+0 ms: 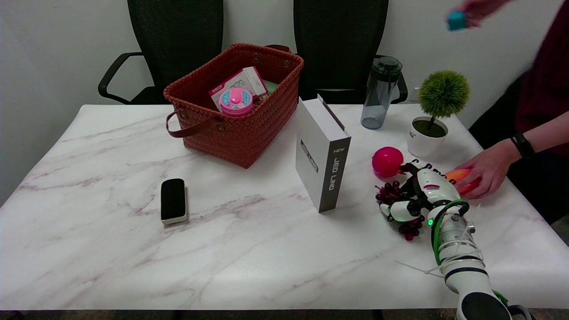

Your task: Pick up the grapes.

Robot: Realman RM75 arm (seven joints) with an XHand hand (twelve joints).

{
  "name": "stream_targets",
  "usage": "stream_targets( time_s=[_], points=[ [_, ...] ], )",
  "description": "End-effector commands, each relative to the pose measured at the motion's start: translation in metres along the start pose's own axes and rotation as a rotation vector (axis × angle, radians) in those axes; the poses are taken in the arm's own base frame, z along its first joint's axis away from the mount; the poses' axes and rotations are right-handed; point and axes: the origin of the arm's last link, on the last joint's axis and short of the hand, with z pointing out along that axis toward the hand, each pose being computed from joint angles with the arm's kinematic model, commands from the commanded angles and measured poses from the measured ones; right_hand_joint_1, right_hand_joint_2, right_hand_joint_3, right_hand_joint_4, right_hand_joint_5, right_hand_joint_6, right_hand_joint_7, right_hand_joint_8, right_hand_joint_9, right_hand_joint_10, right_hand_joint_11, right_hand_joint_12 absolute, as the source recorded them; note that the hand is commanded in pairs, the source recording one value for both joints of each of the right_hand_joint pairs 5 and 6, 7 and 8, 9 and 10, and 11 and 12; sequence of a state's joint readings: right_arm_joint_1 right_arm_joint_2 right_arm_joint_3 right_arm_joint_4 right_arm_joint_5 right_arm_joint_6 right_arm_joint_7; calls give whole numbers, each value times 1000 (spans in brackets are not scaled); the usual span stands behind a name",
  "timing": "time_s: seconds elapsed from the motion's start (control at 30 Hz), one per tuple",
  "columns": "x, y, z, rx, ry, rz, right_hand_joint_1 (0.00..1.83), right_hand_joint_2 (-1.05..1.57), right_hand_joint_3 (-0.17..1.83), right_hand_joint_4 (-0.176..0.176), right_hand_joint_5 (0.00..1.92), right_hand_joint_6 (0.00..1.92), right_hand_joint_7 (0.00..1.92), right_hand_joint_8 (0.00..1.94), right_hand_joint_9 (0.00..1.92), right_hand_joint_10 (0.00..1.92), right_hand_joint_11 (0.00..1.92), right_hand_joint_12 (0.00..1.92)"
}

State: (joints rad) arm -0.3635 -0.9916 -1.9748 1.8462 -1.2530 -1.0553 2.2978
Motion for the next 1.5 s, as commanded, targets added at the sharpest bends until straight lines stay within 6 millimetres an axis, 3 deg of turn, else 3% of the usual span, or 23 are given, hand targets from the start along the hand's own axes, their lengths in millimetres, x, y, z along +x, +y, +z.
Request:
stream_targets(
  time_s=[0.03,0.4,1.0,1.27,1.5],
  points=[
    [-3,-4,3,4,-28,32,1224,814,479,0,486,486,884,884,840,840,352,352],
    [3,-9,4,23,-1,31,1243,1032,504,0,590,590,962,962,917,917,480,480],
    [34,-30,10,110,182,-31,1222,843,550,0,585,585,973,973,916,916,469,469],
    [51,-40,19,153,247,-39,1231,788,550,0,568,568,966,966,904,904,438,438],
    [68,-61,42,198,272,11,1234,739,531,0,534,534,949,949,877,877,364,364]
  ],
)
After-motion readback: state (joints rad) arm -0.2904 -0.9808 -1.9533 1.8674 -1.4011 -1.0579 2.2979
